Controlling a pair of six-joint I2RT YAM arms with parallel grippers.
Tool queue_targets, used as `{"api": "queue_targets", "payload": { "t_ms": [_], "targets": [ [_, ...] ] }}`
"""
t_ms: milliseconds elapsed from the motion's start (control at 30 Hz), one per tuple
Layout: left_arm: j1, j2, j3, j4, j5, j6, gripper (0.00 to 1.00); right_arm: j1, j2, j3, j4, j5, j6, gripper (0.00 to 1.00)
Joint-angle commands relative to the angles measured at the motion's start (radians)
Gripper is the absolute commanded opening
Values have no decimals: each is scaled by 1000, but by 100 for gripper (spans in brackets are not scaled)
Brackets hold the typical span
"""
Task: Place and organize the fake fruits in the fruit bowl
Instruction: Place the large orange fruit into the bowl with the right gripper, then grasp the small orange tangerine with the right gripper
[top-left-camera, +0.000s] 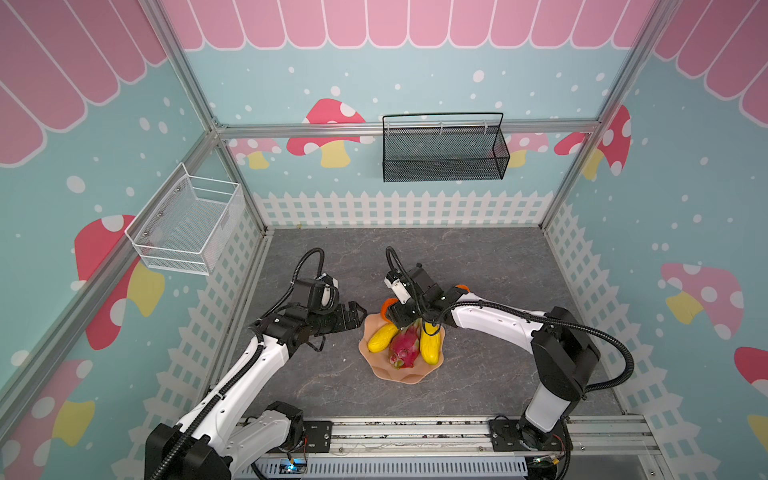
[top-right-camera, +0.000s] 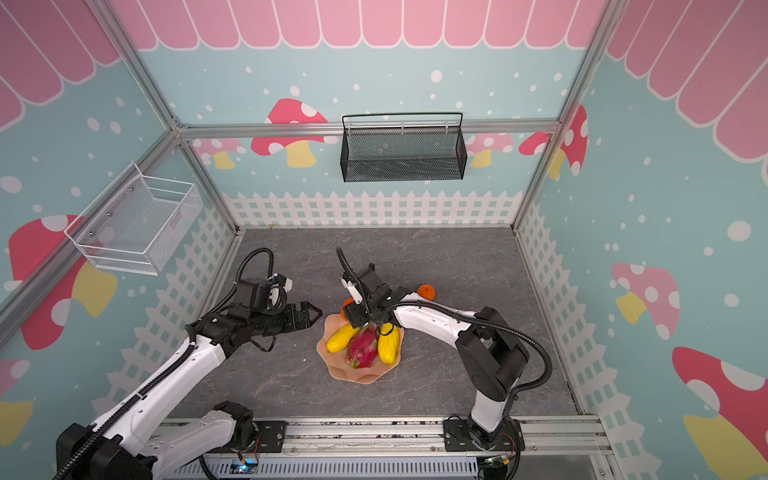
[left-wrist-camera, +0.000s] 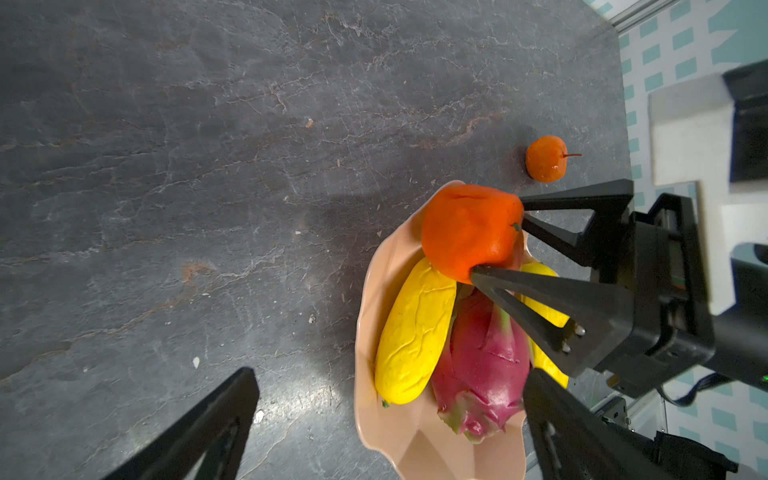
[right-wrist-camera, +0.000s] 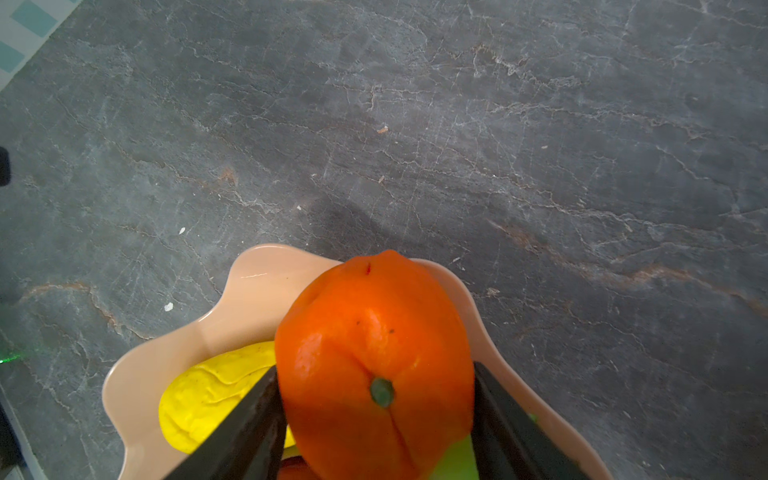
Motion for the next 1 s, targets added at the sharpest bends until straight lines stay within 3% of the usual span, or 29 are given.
{"api": "queue_targets", "payload": {
  "t_ms": [0,467,567,667,767,967],
  "targets": [
    [7,-16,-10,-13,16,10,100,9,-14,11,-29,20,-20,73],
    [5,-23,12,-4,78,31,100,-11,-152,-4,-75,174,21,99],
    [-3,-21,20,4,100,39,100,-87,-179,-11,-114,209,93,100],
    [-37,-17,31,12,103,48,100,-231,-193,-58,-138,187,155,99],
    [-88,-7,38,36,79,49,100,-340,-182,-101,-129,178,139,99],
    [-160,25,77,43,17,40,100,-425,-106,-119,-85,204,92,99]
  ]
}}
